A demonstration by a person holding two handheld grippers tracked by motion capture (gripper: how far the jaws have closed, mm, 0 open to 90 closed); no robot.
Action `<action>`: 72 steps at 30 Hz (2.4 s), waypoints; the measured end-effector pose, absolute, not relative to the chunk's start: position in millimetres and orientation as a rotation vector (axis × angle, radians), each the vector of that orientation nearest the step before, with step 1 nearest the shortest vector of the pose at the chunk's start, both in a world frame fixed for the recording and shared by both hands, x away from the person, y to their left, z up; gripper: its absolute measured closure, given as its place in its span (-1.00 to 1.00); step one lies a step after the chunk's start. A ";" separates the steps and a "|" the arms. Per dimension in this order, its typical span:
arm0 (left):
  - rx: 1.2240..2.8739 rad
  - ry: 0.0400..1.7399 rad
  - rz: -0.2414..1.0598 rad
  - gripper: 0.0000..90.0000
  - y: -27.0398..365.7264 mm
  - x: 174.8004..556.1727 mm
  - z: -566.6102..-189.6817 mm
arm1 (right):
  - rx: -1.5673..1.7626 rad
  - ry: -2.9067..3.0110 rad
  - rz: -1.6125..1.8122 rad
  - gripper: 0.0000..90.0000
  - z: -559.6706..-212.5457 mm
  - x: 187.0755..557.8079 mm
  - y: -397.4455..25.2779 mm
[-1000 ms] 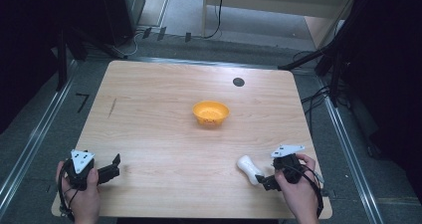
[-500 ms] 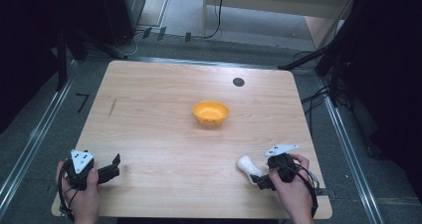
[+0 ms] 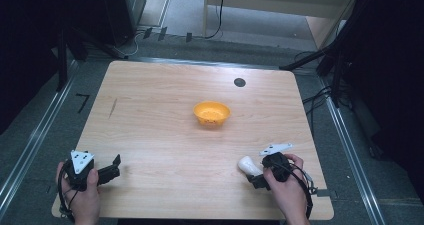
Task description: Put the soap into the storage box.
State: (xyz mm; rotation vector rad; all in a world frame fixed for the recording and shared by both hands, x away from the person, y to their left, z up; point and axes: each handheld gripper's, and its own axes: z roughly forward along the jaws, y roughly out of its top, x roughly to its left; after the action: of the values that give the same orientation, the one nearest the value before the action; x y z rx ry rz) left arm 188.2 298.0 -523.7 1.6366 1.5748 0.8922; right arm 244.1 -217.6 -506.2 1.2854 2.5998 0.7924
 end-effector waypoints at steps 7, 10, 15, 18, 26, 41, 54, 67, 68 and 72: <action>1.641 1.569 0.899 -1.00 296.9 188.4 -524.0 | 1.318 2.571 0.768 -0.67 -506.1 246.3 -209.5; 1.639 1.570 0.899 -1.00 297.1 188.7 -524.0 | 1.327 2.567 0.753 -0.60 -507.1 247.1 -206.2; 1.641 1.568 0.898 -1.00 296.9 188.9 -524.0 | 1.337 2.583 0.736 -0.41 -509.5 247.3 -201.6; 1.639 1.571 0.899 -1.00 296.8 188.9 -524.0 | 1.334 2.587 0.703 -0.33 -511.7 247.1 -199.6; 1.641 1.571 0.900 -1.00 296.7 188.9 -524.0 | 1.350 2.600 0.691 -0.01 -516.1 247.4 -200.1; 1.642 1.572 0.899 -1.00 296.5 189.1 -524.1 | 1.295 2.594 0.632 0.08 -515.6 243.0 -193.0; 1.644 1.569 0.893 -1.00 296.9 189.1 -524.0 | 1.267 2.570 0.723 0.09 -519.1 240.8 -198.7; 1.646 1.567 0.894 -1.00 296.7 189.3 -524.1 | 1.204 2.610 0.748 0.11 -515.9 243.0 -200.6; 1.646 1.568 0.893 -1.00 296.8 189.3 -524.0 | 1.199 2.611 0.746 0.11 -514.4 243.2 -200.4; 1.646 1.567 0.895 -1.00 296.6 189.3 -524.1 | 1.159 2.625 0.749 0.11 -507.5 245.9 -201.0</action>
State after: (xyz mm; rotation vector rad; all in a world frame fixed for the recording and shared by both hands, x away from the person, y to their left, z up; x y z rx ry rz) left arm 189.3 296.6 -524.1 1.6455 1.5674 0.8948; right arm 245.9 -201.0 -507.5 1.1586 2.6252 0.7490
